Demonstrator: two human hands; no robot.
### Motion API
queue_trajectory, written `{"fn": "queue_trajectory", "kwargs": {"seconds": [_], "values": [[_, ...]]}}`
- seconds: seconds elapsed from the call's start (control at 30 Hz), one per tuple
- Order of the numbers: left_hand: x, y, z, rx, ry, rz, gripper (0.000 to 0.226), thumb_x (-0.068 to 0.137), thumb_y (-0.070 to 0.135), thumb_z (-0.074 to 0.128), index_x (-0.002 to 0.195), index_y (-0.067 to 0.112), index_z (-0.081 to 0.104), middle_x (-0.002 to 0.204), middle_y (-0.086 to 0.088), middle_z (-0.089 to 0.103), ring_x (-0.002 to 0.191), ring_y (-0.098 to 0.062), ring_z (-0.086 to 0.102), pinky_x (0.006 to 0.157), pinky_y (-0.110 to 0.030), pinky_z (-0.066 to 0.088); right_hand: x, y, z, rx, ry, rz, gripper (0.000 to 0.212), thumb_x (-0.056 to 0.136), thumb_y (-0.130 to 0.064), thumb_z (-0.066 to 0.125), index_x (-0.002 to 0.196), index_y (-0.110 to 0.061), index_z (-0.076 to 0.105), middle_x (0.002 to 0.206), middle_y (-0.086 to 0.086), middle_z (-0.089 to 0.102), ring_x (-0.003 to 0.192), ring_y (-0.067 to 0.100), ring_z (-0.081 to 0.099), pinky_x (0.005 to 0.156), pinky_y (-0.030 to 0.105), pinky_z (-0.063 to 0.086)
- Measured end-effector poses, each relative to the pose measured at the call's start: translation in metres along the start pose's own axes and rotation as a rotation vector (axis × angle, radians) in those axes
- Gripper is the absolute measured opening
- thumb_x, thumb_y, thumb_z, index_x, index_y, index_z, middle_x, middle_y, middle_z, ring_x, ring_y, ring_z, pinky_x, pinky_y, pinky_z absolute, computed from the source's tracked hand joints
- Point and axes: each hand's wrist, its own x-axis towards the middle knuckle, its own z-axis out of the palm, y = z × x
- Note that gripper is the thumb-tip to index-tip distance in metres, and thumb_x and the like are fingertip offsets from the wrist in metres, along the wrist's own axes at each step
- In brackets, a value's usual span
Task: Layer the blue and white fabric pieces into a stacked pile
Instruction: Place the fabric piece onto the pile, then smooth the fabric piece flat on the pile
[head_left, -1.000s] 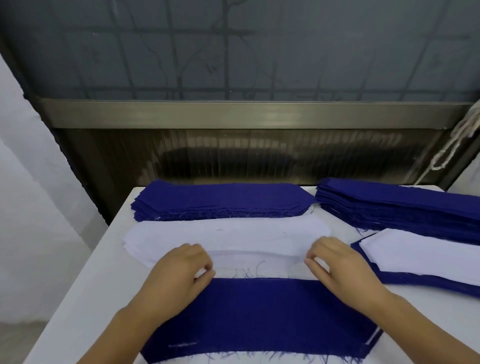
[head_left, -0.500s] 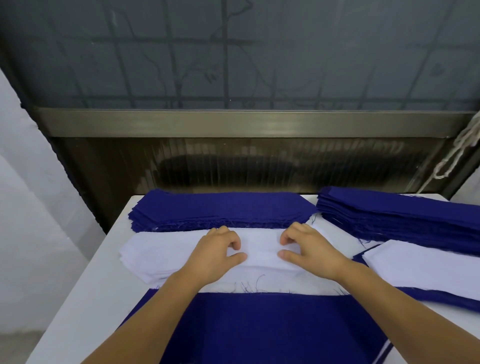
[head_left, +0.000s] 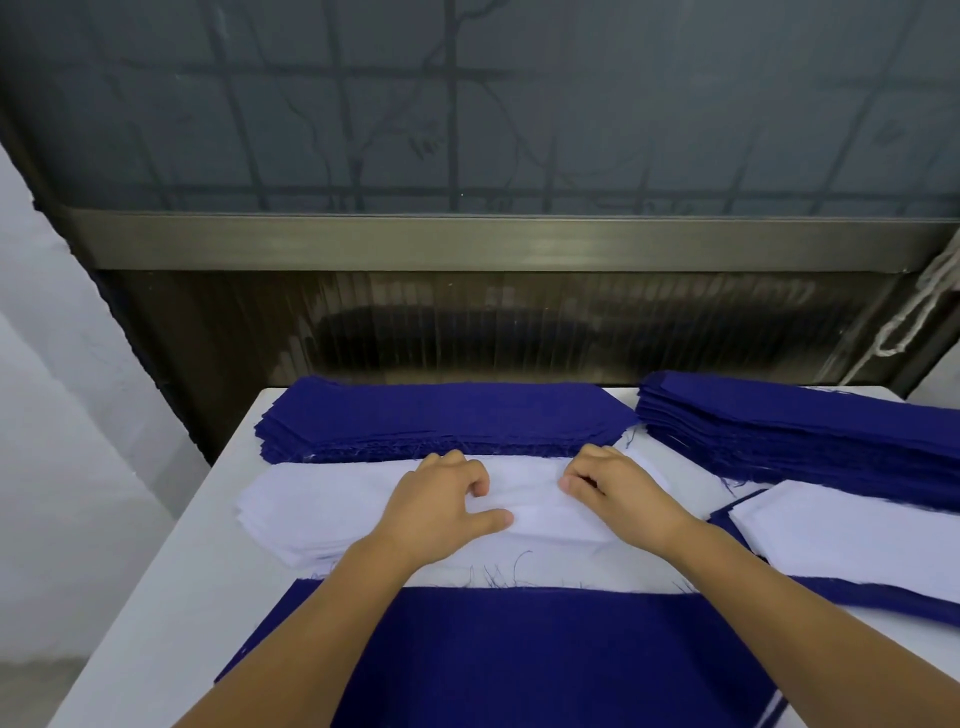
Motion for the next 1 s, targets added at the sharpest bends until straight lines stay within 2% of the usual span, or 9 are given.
{"fn": "queue_trajectory", "kwargs": {"seconds": [0.17,0.33,0.43,0.5,0.57,0.67,0.73,0.8,1.0], "values": [[0.001,-0.001,-0.001,0.011,0.005,0.008,0.011,0.093,0.039,0.057,0.096,0.029,0.06,0.089,0.015,0.047,0.092,-0.009,0.047,0.079,-0.029,0.048,0.001,0.001,0.001,-0.035,-0.003,0.013,0.02,0.1,-0.032,0.048,0.094,-0.021,0.062,0.088,-0.01,0.052,0.084,0.005,0.046,0.07,0.009,0.035],[0.006,0.003,-0.008,-0.084,-0.076,-0.062,0.036,0.084,0.066,0.051,0.083,0.032,0.063,0.089,0.013,0.052,0.087,-0.007,0.052,0.073,-0.023,0.043,0.009,-0.004,-0.006,0.043,-0.02,0.073,0.025,0.099,-0.036,0.048,0.08,-0.024,0.058,0.08,-0.007,0.055,0.075,0.007,0.052,0.064,0.014,0.038],[0.012,0.005,-0.01,-0.121,-0.058,-0.099,0.03,0.09,0.053,0.054,0.075,0.028,0.062,0.086,0.009,0.054,0.076,-0.009,0.056,0.067,-0.025,0.046,0.023,-0.007,-0.01,-0.06,0.099,0.084,0.013,0.098,-0.032,0.052,0.086,-0.028,0.055,0.081,-0.01,0.056,0.074,0.008,0.054,0.063,0.016,0.041],[0.019,0.007,-0.01,-0.059,0.027,-0.096,0.019,0.092,0.039,0.058,0.082,0.024,0.065,0.087,0.01,0.056,0.077,-0.009,0.056,0.07,-0.026,0.05,0.035,-0.006,-0.012,-0.116,0.221,0.093,0.003,0.097,-0.029,0.055,0.095,-0.027,0.056,0.092,-0.01,0.055,0.085,0.008,0.052,0.072,0.02,0.045],[0.026,0.009,-0.009,0.007,0.139,-0.063,0.011,0.093,0.03,0.058,0.089,0.024,0.066,0.09,0.012,0.055,0.081,-0.009,0.055,0.071,-0.024,0.049,0.048,-0.002,-0.013,-0.134,0.277,0.1,0.009,0.096,-0.03,0.056,0.104,-0.025,0.056,0.102,-0.009,0.053,0.094,0.01,0.05,0.082,0.026,0.048],[0.042,0.008,-0.009,0.045,0.241,-0.026,0.012,0.093,0.025,0.059,0.103,0.024,0.065,0.104,0.01,0.057,0.096,-0.011,0.053,0.083,-0.025,0.048,0.066,0.007,-0.013,-0.162,0.191,0.156,0.02,0.096,-0.036,0.055,0.113,-0.025,0.055,0.111,-0.007,0.051,0.104,0.013,0.049,0.093,0.032,0.046],[0.053,0.004,-0.009,0.034,0.23,-0.05,0.023,0.094,0.026,0.059,0.116,0.023,0.062,0.118,0.008,0.056,0.107,-0.012,0.05,0.094,-0.029,0.047,0.074,0.012,-0.011,-0.186,0.124,0.173,0.017,0.095,-0.039,0.056,0.108,-0.028,0.055,0.111,-0.008,0.05,0.106,0.013,0.048,0.094,0.032,0.044],[0.063,0.0,-0.009,0.004,0.175,-0.092,0.031,0.095,0.029,0.058,0.124,0.022,0.058,0.125,0.007,0.054,0.113,-0.013,0.048,0.097,-0.03,0.045,0.078,0.014,-0.011,-0.178,0.109,0.168,0.009,0.095,-0.038,0.057,0.1,-0.032,0.053,0.107,-0.01,0.05,0.104,0.013,0.048,0.093,0.032,0.042],[0.082,-0.004,-0.007,0.041,0.111,-0.12,0.034,0.093,0.04,0.059,0.123,0.024,0.059,0.122,0.007,0.056,0.113,-0.013,0.048,0.1,-0.034,0.041,0.087,0.015,-0.013,-0.163,0.08,0.167,0.007,0.096,-0.033,0.055,0.098,-0.027,0.058,0.108,-0.007,0.054,0.101,0.013,0.05,0.094,0.032,0.045]]}}
